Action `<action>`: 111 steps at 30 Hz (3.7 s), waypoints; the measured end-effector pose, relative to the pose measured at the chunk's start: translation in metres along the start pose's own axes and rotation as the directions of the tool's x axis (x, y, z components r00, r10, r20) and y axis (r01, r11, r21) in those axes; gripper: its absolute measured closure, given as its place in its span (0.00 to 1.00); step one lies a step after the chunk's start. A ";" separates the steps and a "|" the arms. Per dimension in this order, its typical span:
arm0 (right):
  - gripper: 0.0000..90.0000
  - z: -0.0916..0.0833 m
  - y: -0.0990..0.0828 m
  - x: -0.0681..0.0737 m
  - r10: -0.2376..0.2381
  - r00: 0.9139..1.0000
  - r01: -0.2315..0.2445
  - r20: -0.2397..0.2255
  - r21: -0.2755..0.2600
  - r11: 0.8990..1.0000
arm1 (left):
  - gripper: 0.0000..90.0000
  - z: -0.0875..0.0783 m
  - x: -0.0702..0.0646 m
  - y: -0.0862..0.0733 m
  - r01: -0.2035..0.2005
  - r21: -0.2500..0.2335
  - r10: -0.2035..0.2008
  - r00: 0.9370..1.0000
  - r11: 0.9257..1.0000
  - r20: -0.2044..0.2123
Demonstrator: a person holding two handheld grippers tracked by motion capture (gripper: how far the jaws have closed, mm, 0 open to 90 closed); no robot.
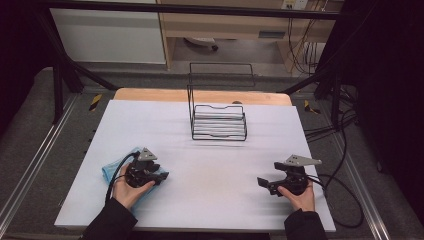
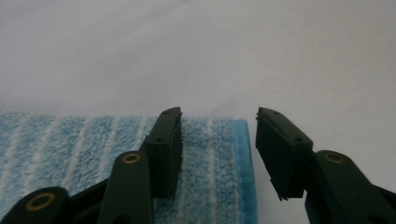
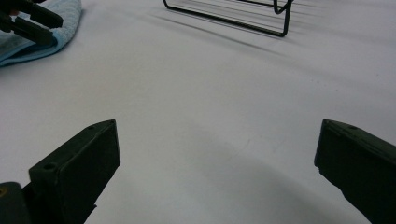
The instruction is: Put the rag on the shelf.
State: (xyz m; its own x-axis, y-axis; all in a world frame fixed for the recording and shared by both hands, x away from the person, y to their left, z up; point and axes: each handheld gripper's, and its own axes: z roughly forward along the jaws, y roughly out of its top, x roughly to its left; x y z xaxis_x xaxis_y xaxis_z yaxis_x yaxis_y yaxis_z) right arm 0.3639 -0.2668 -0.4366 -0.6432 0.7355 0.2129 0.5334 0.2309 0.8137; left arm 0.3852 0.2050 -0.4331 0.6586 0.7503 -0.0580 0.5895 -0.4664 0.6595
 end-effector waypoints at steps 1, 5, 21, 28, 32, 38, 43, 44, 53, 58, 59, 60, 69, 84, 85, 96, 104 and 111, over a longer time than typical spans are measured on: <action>0.01 0.000 0.000 0.000 0.000 1.000 0.000 0.000 0.000 1.000 | 0.58 0.001 0.000 -0.001 0.002 0.002 -0.002 1.000 1.000 0.002; 0.01 -0.001 0.000 -0.001 -0.001 1.000 0.001 0.002 -0.006 1.000 | 0.62 0.005 0.001 -0.003 0.016 0.007 -0.016 1.000 1.000 0.002; 0.01 0.000 0.000 0.000 0.000 1.000 0.000 0.003 0.001 1.000 | 0.88 0.009 0.003 -0.003 0.026 0.012 -0.026 1.000 1.000 -0.013; 0.01 -0.001 0.000 -0.001 0.001 1.000 -0.001 0.004 -0.001 1.000 | 0.92 0.008 0.006 -0.003 0.036 0.008 -0.036 0.999 0.999 0.005; 0.01 -0.001 0.001 -0.001 -0.004 1.000 0.004 0.004 0.001 1.000 | 0.93 0.005 0.008 -0.003 0.042 -0.008 -0.041 0.999 0.999 0.027; 0.01 -0.001 0.001 -0.001 -0.003 1.000 0.003 0.001 -0.002 1.000 | 0.93 0.000 0.005 -0.003 0.028 -0.042 -0.025 0.998 0.999 0.062; 0.01 -0.001 0.001 -0.001 -0.002 1.000 0.002 0.002 -0.001 1.000 | 0.94 -0.002 -0.002 0.000 0.003 -0.066 0.003 0.995 0.998 0.097; 0.01 -0.001 0.001 -0.001 -0.002 1.000 0.002 0.001 -0.001 1.000 | 0.94 -0.002 -0.004 0.000 -0.002 -0.072 0.010 0.995 0.997 0.103; 0.01 -0.001 0.001 -0.001 -0.003 1.000 0.003 0.001 0.000 1.000 | 0.93 0.001 -0.028 0.005 -0.043 -0.096 0.059 0.983 0.994 0.173; 0.01 -0.001 0.001 -0.001 -0.001 1.000 0.001 0.001 0.002 1.000 | 0.93 0.006 -0.041 0.008 -0.064 -0.101 0.083 0.977 0.993 0.195; 0.01 -0.001 0.001 -0.001 -0.002 1.000 0.002 0.001 0.002 1.000 | 0.93 0.006 -0.043 0.009 -0.062 -0.105 0.082 0.976 0.993 0.200; 0.01 -0.001 0.001 0.000 0.001 1.000 -0.001 0.000 0.002 1.000 | 0.93 0.007 -0.045 0.010 -0.061 -0.110 0.082 0.976 0.992 0.204; 0.01 0.000 0.000 0.000 -0.002 1.000 0.002 0.002 0.003 1.000 | 0.93 0.012 -0.065 0.022 -0.085 -0.138 0.115 0.968 0.987 0.222; 0.01 -0.001 0.000 0.000 0.002 1.000 -0.002 0.002 0.001 1.000 | 0.93 0.039 -0.105 0.043 -0.154 -0.131 0.183 0.950 0.979 0.254; 0.01 -0.001 0.000 0.000 0.001 1.000 -0.001 0.002 0.000 1.000 | 0.93 0.040 -0.107 0.044 -0.161 -0.130 0.190 0.948 0.978 0.257; 0.01 -0.001 0.000 0.000 0.001 1.000 -0.001 0.002 0.005 1.000 | 0.62 0.040 -0.111 0.047 -0.152 -0.121 0.181 0.941 0.981 0.287; 0.02 0.002 0.001 0.003 0.004 1.000 -0.004 -0.007 0.011 1.000 | 0.35 -0.009 -0.070 0.043 -0.116 -0.153 0.143 0.973 0.982 0.182; 0.06 0.011 0.006 0.012 -0.013 0.999 0.014 -0.036 0.028 1.000 | 0.42 -0.031 -0.010 0.022 0.033 -0.139 -0.022 0.997 0.990 0.080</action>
State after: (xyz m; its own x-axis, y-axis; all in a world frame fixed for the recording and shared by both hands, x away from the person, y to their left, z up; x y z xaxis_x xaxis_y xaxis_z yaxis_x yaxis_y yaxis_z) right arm 0.3656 -0.2495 -0.4347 -0.6696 0.7090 0.2213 0.5390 0.2590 0.8015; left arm 0.3773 0.2017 -0.3948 0.6806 0.7207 -0.1318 0.5400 -0.3718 0.7551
